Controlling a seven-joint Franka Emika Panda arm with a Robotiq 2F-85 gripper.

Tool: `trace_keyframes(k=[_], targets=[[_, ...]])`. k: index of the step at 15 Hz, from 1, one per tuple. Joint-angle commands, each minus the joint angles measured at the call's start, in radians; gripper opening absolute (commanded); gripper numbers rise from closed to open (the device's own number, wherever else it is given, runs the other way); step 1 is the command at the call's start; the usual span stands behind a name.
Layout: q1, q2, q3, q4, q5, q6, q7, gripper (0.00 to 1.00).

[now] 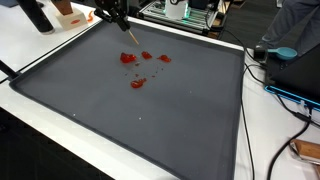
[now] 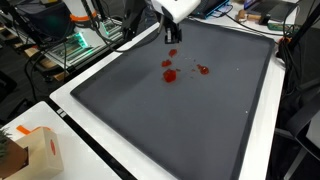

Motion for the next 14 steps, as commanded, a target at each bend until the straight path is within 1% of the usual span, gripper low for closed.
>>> trace_keyframes(k=[1,7,14], targets=[[-0.049,0.069,0.013,0.056,0.068,-0.082,-0.062,0.03],[-0.083,0.145,0.020,0.094,0.144,-0.118,-0.104,0.03],[-0.112,0.199,0.021,0.122,0.198,-0.166,-0.139,0.03]])
